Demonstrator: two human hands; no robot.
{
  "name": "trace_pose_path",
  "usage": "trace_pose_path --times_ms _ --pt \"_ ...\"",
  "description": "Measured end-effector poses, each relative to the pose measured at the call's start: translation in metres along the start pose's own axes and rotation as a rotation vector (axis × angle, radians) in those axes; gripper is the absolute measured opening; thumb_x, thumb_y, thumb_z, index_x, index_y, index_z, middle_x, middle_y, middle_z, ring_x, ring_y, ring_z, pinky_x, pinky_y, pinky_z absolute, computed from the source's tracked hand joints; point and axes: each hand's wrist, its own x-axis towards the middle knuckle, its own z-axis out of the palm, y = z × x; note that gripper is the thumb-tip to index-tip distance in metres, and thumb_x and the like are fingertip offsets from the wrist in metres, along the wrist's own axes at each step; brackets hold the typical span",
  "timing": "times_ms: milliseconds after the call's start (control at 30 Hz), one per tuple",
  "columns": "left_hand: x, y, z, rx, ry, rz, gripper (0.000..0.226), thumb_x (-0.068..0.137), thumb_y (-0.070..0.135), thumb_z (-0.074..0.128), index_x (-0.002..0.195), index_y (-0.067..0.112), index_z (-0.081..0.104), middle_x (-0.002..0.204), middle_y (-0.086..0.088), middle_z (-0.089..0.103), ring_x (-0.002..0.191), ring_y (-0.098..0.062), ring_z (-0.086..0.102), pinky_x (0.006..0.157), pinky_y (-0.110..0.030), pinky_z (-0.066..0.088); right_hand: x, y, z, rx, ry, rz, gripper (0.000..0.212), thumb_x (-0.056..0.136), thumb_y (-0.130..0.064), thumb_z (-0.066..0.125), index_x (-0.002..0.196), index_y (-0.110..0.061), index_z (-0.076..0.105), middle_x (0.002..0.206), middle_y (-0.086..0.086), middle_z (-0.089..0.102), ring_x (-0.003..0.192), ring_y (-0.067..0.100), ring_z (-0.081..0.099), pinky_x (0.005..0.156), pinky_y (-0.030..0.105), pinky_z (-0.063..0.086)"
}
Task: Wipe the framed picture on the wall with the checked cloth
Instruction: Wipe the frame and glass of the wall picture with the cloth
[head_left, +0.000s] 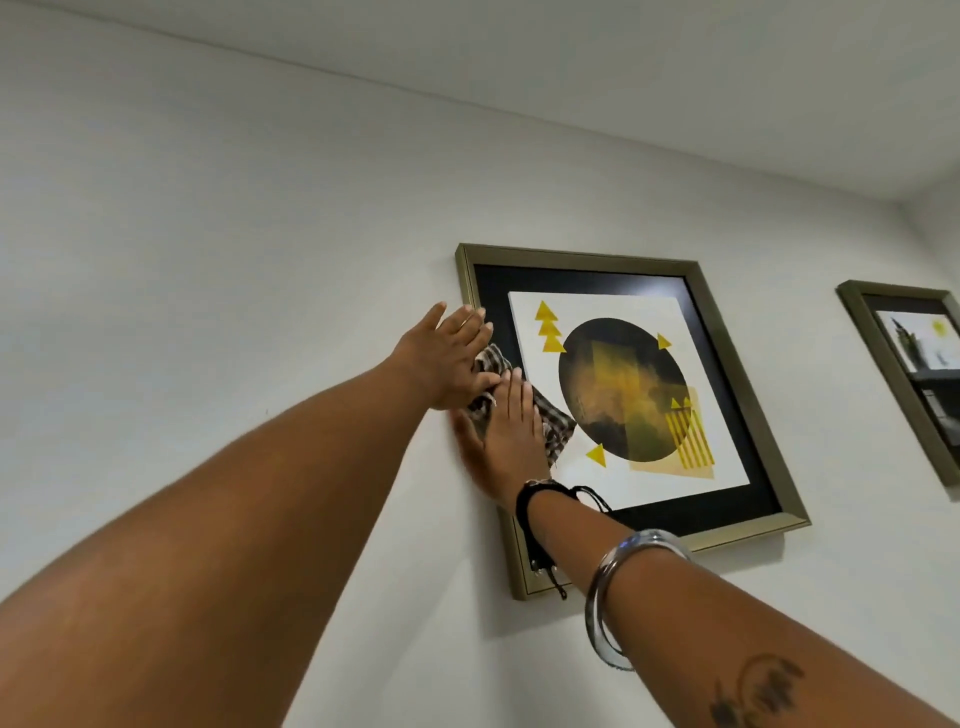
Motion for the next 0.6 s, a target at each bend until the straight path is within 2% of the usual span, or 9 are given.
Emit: trace_pose_path --times_ms 100,200,367,467,600 --pt "0.015 -0.004 0.001 -0.036 0.007 -0.022 0.081 0.095 0.065 0.007 0.157 0.012 0.007 0.167 -0.009 0.0 0.154 -0.023 -0.003 0.125 -0.046 0.0 0.017 0.008 -0.006 -0.07 0.028 -0.103 0.083 0.094 -0.066 0.026 0.157 -0.014 0.009 0.167 0.007 -0.001 0.154 0.02 -0.004 0.123 0.038 -0.001" --pt "0.029 -0.012 -0.002 -0.132 0.012 -0.037 0.086 0.093 0.068 0.004 0.157 0.011 0.012 0.167 -0.007 0.003 0.154 -0.02 -0.002 0.124 -0.045 -0.002 0.029 0.015 -0.011 -0.16 -0.003 -0.166 0.089 0.092 -0.069 0.025 0.157 -0.013 0.002 0.167 0.006 -0.003 0.154 0.019 -0.007 0.124 0.036 -0.003" --pt "0.033 -0.016 -0.001 -0.277 0.013 -0.062 0.091 0.09 0.072 0.001 0.157 0.012 0.015 0.167 -0.006 0.003 0.154 -0.017 -0.003 0.124 -0.045 -0.002 0.008 0.019 -0.002 -0.157 0.055 -0.168 0.096 0.087 -0.075 0.022 0.157 -0.012 -0.001 0.167 0.004 -0.003 0.154 0.016 -0.007 0.124 0.034 -0.006" --pt "0.03 -0.011 0.002 -0.307 0.008 -0.05 0.087 0.093 0.068 0.002 0.157 0.01 0.013 0.167 -0.006 0.001 0.154 -0.016 -0.005 0.124 -0.043 -0.005 -0.031 0.03 0.005 -0.102 0.062 -0.144 0.097 0.086 -0.079 0.022 0.157 -0.018 -0.002 0.167 -0.001 -0.005 0.153 0.012 -0.01 0.125 0.036 -0.005" --pt "0.028 -0.013 0.005 -0.156 0.004 0.01 0.07 0.102 0.052 0.013 0.157 0.009 0.007 0.167 -0.009 -0.003 0.154 -0.02 -0.007 0.125 -0.045 -0.003 -0.079 0.049 0.005 -0.099 -0.013 -0.172 0.097 0.084 -0.082 0.02 0.156 -0.024 -0.008 0.166 -0.009 -0.012 0.151 0.005 -0.017 0.125 0.035 -0.003"
